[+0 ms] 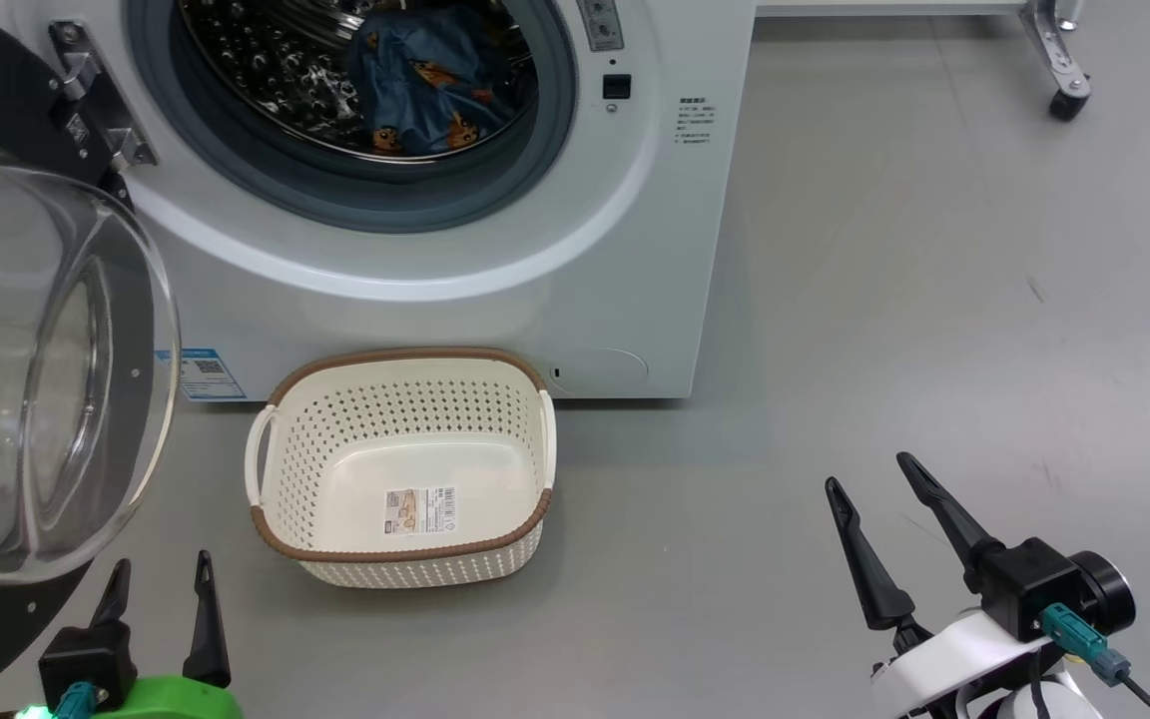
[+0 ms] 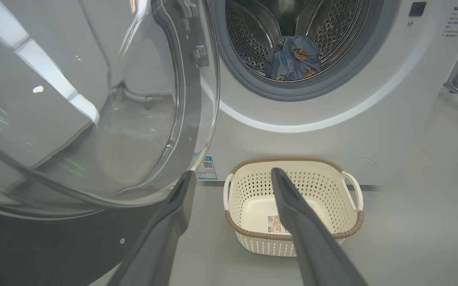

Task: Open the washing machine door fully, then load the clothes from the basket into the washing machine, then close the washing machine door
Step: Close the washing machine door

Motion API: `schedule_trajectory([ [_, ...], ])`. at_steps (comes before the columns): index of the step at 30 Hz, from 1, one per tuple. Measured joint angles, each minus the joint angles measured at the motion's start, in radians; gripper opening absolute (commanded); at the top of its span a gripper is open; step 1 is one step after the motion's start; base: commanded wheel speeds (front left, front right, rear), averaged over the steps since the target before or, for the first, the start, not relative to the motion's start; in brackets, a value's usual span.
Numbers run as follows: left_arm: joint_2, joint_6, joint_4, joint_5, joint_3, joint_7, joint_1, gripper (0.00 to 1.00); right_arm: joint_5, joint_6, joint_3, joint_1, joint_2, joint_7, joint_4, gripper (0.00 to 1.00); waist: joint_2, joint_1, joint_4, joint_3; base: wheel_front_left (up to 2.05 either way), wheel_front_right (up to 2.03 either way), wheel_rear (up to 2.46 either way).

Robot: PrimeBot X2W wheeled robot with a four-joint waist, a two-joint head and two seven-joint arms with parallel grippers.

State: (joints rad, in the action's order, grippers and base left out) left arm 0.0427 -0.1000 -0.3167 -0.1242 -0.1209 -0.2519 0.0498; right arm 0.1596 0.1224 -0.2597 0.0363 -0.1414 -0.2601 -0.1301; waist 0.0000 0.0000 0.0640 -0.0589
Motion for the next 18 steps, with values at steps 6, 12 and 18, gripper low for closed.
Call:
schedule_trajectory([
  [6,-0.001,0.054,-0.033,-0.005,0.046,0.000,-0.026,1.00,-0.001,0.000,-0.044,-0.029,-0.015,0.000,0.000,1.00,0.0000,0.0000,0.070,0.012,0.00,0.00,0.00],
  [12,-0.002,0.146,-0.063,-0.031,0.101,0.000,-0.041,1.00,0.000,0.000,-0.105,-0.056,-0.018,0.000,-0.008,1.00,0.0000,0.0000,0.162,0.034,0.00,0.00,0.00],
  [18,-0.002,0.203,-0.067,-0.038,0.158,0.000,-0.053,1.00,0.018,0.000,-0.131,-0.058,-0.018,0.000,-0.022,1.00,0.0000,0.0000,0.244,0.058,0.00,0.00,0.00],
])
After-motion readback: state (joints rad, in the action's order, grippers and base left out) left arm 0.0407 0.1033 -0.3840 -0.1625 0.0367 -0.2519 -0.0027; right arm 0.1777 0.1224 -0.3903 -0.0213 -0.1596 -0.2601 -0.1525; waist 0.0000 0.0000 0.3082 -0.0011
